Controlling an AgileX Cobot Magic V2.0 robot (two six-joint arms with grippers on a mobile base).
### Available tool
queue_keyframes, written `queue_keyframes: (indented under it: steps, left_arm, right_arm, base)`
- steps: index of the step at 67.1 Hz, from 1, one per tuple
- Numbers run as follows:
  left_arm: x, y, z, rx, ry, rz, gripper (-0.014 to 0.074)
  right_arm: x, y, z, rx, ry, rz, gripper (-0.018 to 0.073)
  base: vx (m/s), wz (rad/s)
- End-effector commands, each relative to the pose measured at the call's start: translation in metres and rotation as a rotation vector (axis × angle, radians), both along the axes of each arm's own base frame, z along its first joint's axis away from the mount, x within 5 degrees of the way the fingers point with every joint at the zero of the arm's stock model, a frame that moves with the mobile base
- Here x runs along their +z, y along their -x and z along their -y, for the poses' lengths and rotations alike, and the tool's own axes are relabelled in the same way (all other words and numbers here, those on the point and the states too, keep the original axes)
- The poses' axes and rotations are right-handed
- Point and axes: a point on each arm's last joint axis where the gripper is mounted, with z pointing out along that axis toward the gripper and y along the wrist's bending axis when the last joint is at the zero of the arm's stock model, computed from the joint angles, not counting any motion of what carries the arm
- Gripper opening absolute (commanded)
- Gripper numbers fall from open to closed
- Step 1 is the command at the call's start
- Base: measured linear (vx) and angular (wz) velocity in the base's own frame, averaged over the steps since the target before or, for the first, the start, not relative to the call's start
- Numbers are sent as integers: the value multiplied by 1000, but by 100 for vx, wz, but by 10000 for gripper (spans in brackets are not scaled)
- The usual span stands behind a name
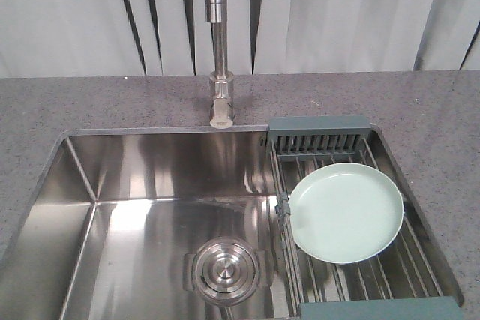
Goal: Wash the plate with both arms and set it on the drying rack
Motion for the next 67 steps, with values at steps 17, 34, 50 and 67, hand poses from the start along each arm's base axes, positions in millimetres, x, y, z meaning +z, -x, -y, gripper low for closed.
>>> queue_keyframes:
  steps: [17,34,50,67]
  left_arm:
    - [36,-31,5,-16,10,89,584]
    - [36,-79,10,-25,-15,-93,584]
    - [15,-124,17,-108,-40,-226,584]
    - [1,-167,20,-255,76,-197,584]
  right_arm:
    - [12,-2,0,-5,-4,76,319]
    - [12,-2,0,-5,-4,75,319]
    - [12,-2,0,-5,-4,75,319]
    - [12,-2,0,-5,-4,76,319]
  base:
    - [0,0]
    - [0,0]
    - [0,0]
    - [0,0]
